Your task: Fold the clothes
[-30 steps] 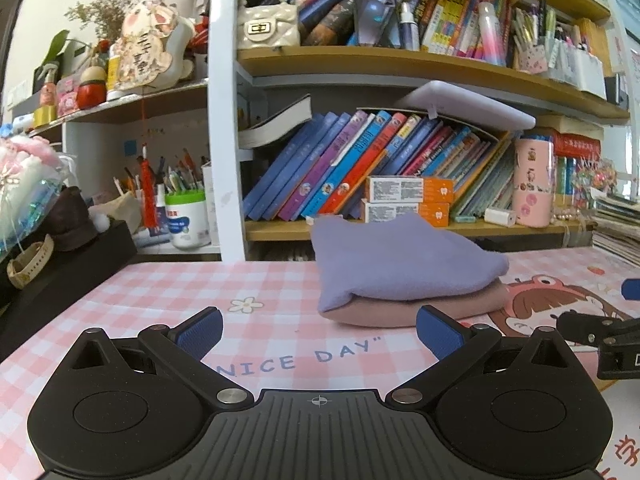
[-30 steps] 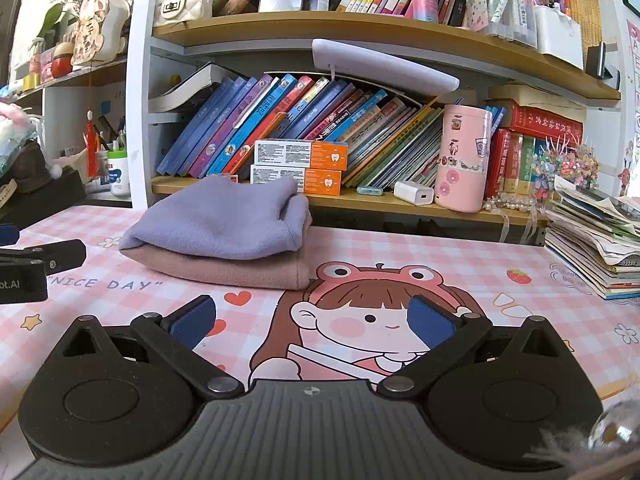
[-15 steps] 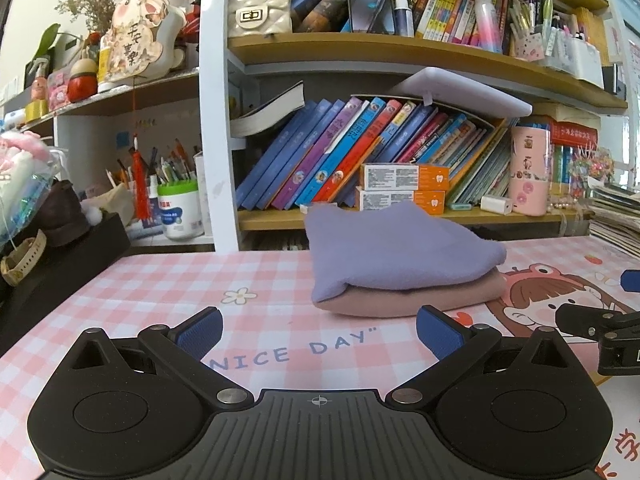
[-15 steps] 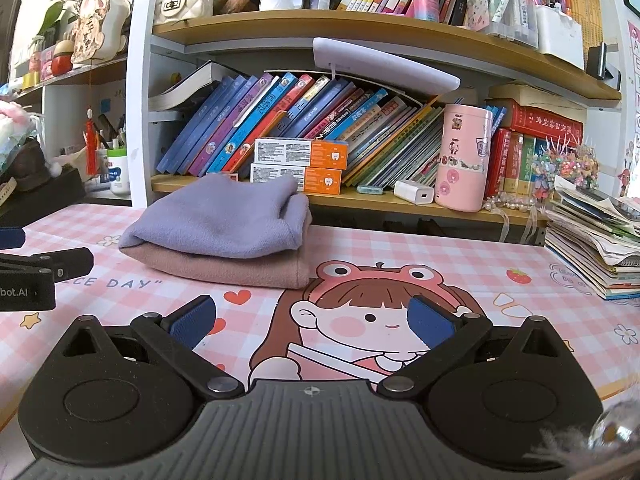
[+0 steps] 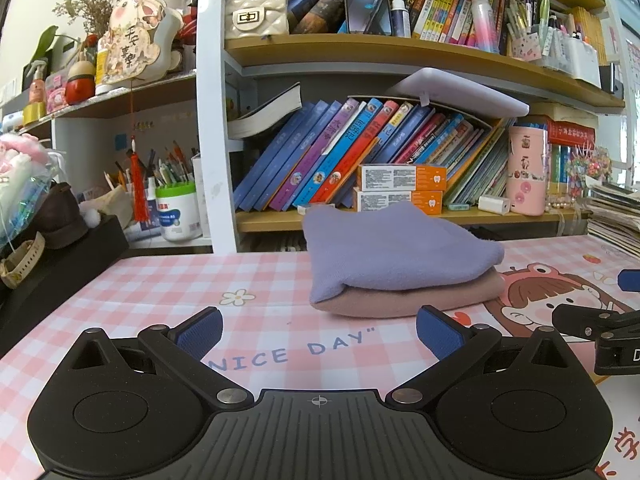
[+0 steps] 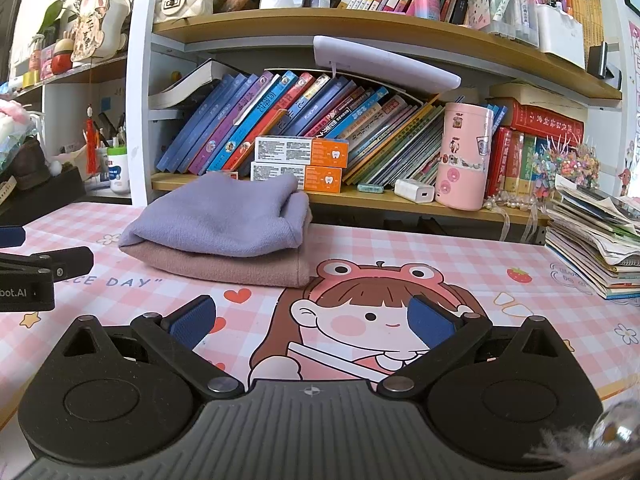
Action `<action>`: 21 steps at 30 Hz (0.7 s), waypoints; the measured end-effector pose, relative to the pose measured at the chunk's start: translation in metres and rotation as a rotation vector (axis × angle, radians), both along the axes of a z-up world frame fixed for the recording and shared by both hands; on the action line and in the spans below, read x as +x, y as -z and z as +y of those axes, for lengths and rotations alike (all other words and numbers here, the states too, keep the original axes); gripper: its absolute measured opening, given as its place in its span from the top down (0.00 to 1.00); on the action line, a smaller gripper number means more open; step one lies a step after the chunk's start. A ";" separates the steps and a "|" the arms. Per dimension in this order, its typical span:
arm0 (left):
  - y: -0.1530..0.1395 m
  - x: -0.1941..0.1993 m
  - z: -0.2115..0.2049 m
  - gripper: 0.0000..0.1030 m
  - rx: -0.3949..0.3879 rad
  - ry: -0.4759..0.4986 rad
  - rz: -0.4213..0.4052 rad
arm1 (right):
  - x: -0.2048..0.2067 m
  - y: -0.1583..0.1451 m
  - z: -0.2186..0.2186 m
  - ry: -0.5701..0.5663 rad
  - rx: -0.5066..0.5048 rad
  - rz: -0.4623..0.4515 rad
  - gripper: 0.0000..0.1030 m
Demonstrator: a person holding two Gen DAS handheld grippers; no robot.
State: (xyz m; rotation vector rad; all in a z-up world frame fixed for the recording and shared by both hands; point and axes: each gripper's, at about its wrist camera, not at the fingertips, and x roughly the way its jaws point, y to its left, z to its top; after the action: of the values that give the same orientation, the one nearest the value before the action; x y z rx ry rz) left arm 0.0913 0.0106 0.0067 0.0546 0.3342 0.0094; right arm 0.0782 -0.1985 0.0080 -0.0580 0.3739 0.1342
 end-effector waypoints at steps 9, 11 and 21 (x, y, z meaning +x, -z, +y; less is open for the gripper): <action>0.001 -0.001 -0.001 0.00 0.001 -0.003 0.000 | 0.000 0.000 0.000 0.000 -0.001 0.001 0.00; 0.001 0.000 -0.001 0.00 0.001 -0.004 0.000 | 0.000 0.000 0.001 0.000 -0.001 0.001 0.00; 0.001 0.000 -0.001 0.00 0.000 -0.002 0.001 | 0.001 0.001 0.001 -0.001 -0.002 0.005 0.00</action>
State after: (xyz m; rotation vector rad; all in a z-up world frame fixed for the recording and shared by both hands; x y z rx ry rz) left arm 0.0911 0.0093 0.0062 0.0539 0.3350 0.0117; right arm 0.0787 -0.1972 0.0075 -0.0597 0.3791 0.1354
